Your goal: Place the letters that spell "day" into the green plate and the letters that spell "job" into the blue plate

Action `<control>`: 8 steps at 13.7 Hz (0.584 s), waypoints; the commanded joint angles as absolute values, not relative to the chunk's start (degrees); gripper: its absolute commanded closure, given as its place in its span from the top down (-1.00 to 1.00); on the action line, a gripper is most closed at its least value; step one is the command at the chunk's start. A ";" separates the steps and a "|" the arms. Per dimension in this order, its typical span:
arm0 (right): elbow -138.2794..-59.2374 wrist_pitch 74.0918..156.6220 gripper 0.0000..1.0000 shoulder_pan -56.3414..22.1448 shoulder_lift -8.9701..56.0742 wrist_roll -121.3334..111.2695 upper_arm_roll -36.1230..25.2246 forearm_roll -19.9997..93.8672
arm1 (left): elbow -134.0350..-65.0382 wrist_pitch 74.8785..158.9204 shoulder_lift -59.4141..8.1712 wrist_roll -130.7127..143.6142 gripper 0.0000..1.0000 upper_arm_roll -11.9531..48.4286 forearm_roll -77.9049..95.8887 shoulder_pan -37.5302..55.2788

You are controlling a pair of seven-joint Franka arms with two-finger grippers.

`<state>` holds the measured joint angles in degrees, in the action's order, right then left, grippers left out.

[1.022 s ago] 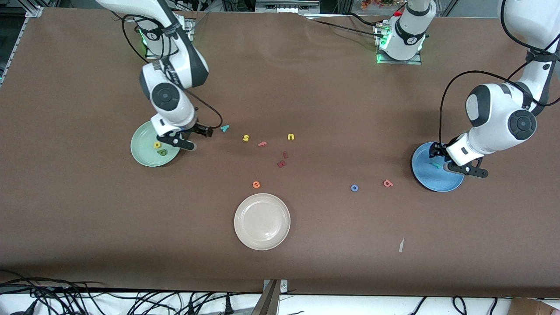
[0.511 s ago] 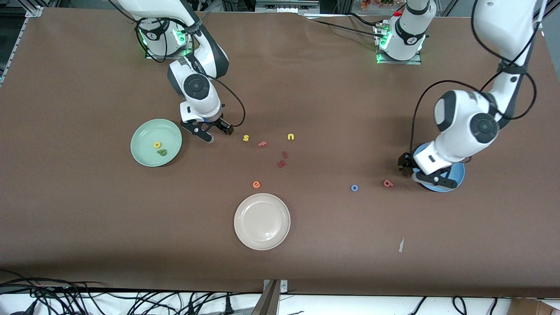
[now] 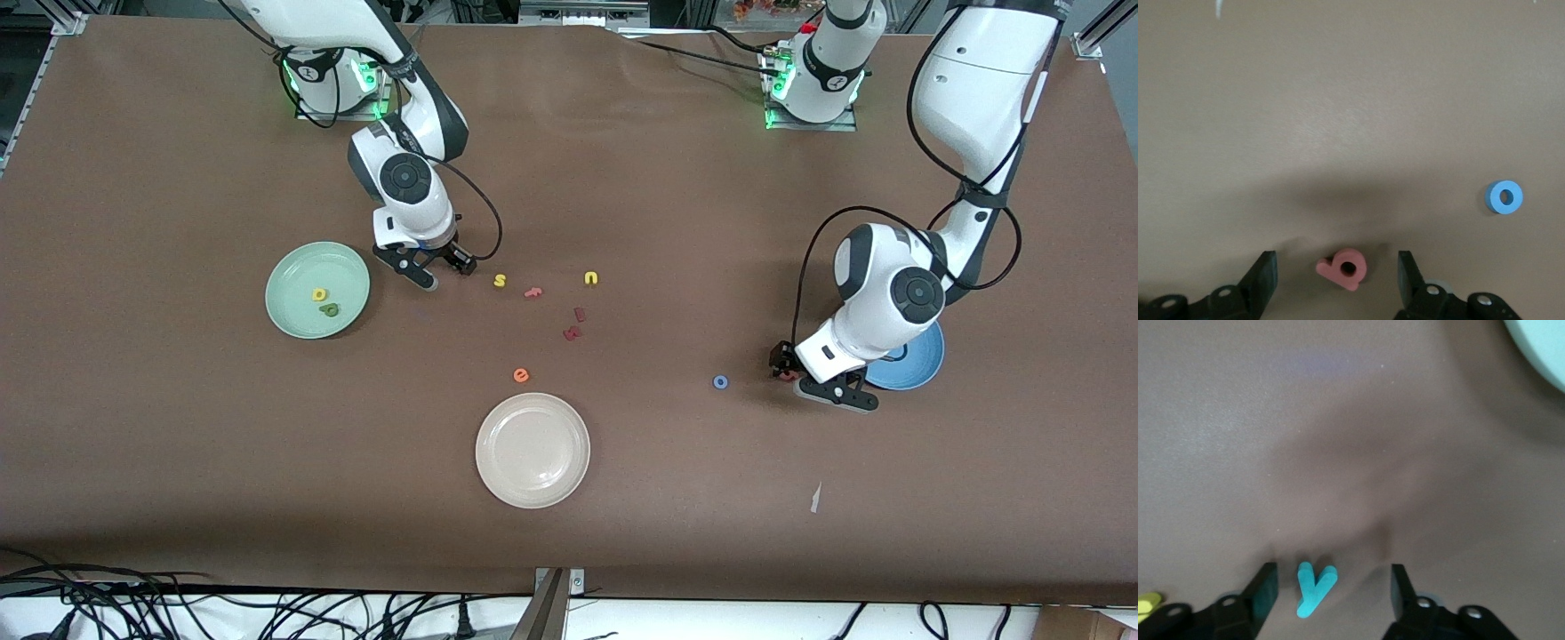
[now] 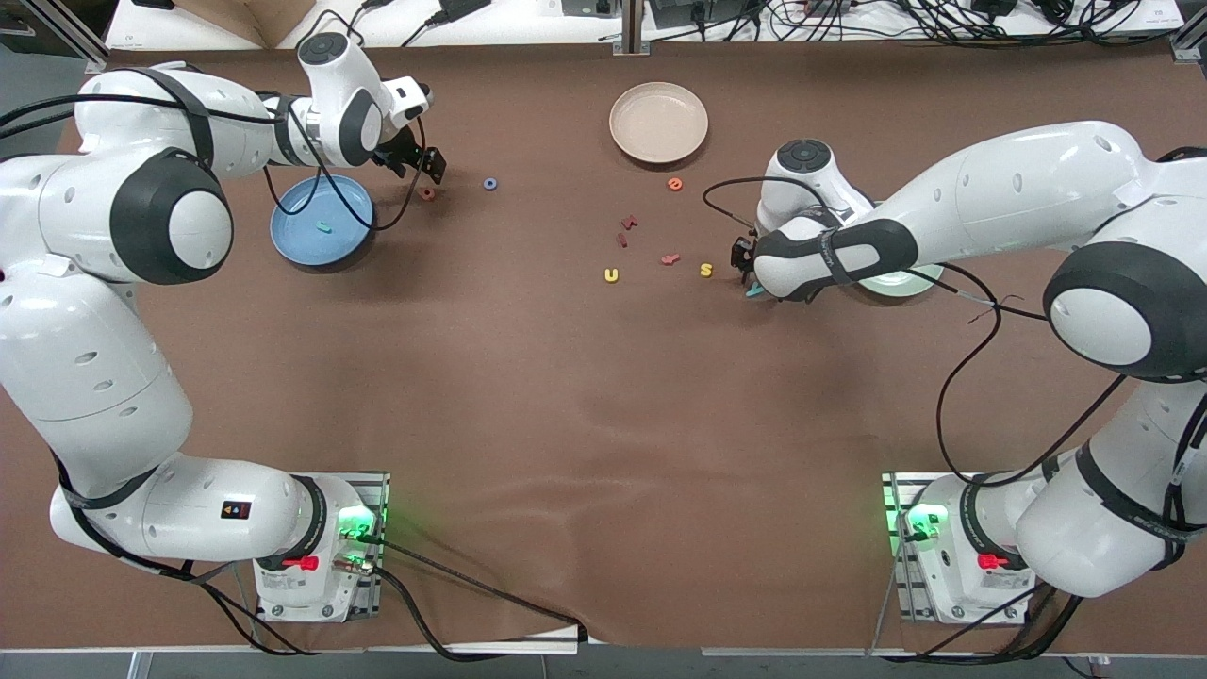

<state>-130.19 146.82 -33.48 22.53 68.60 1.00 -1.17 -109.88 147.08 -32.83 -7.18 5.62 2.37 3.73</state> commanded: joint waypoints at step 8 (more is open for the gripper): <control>-129.99 141.63 -1.00 -34.37 18.47 62.16 -0.08 -0.70 | -111.53 146.60 -34.54 -7.38 0.62 4.92 2.55 4.75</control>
<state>-129.87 146.46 -33.94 22.07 66.03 0.93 -1.18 -111.51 146.85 -34.86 -7.18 5.60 2.37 3.91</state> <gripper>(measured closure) 0.753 0.181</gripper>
